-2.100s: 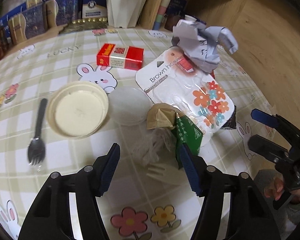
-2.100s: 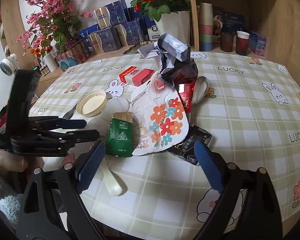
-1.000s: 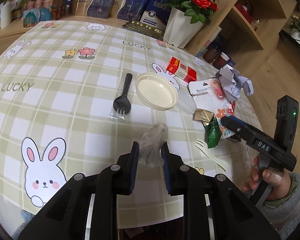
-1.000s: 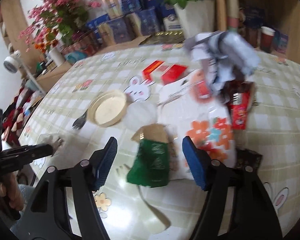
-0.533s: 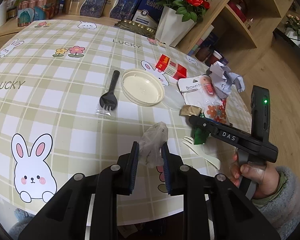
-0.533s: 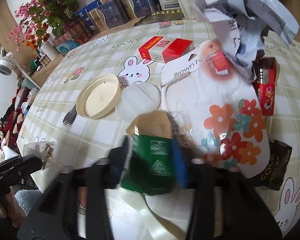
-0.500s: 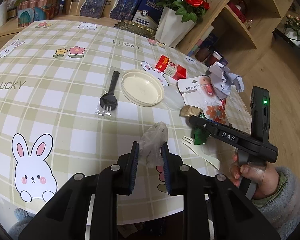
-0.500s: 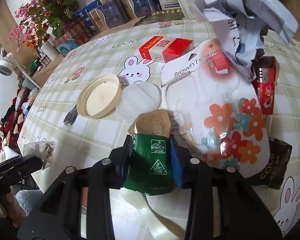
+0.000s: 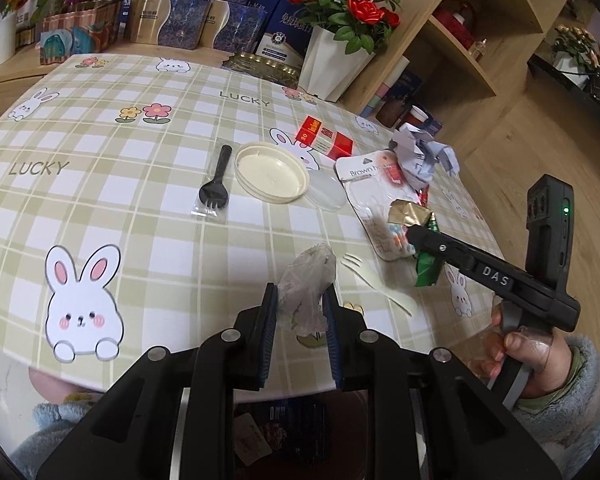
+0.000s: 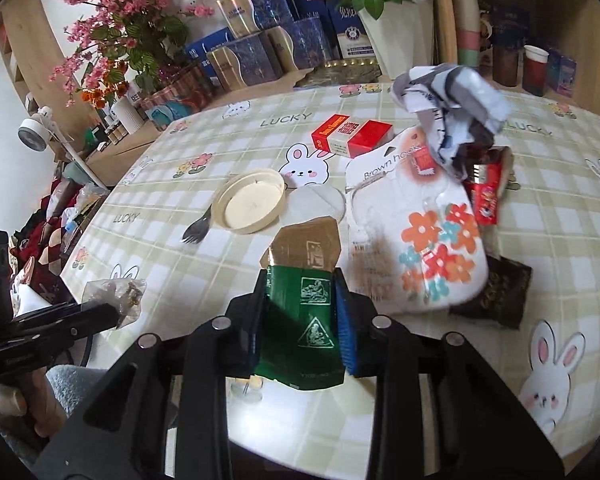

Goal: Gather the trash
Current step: 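Carry the green packet into the bin and release with the right gripper while the left gripper carries the wrapper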

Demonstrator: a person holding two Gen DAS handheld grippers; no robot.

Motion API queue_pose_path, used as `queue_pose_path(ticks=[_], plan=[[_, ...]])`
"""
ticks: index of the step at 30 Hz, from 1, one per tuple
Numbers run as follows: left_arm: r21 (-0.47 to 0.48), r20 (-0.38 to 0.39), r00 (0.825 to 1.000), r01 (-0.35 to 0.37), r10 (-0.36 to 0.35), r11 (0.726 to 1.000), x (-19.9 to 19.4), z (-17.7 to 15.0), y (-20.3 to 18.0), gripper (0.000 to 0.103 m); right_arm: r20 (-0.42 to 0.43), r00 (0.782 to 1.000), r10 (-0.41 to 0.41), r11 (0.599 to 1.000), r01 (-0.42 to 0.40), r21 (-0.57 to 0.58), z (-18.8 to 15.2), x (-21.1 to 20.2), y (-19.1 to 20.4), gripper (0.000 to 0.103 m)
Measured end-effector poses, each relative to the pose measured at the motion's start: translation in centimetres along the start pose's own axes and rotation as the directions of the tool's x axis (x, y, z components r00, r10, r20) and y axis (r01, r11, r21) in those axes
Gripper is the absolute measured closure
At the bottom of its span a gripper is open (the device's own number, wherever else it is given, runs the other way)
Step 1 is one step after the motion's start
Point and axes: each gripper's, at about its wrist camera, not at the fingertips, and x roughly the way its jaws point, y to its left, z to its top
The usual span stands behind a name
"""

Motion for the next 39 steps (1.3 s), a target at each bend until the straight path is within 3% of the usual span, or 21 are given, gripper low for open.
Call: queue_pose_path(ticks=[20,30,39], plan=[[0.041,0.050,0.999,0.015,-0.017,0.999,-5.8,-5.9,-3.1,0.081,-0.019,1.000,-0.015,0.997,0.013,-0.078,-9.3,-6.6,2.0,0.070],[0.035,0.068,0.997,0.019,-0.021,0.999,-7.8,-8.8,-3.5,0.081,-0.122,0.993,-0.005,0.995,-0.007,-0.099,-14.4,-6.0,3.4,0.070],[0.026,0.070,0.998,0.004,-0.006,1.000,-8.6,-10.6,-3.2,0.081,-0.164,0.986,0.001,0.994,-0.020,-0.112,-16.0,-5.4,4.0,0.070]])
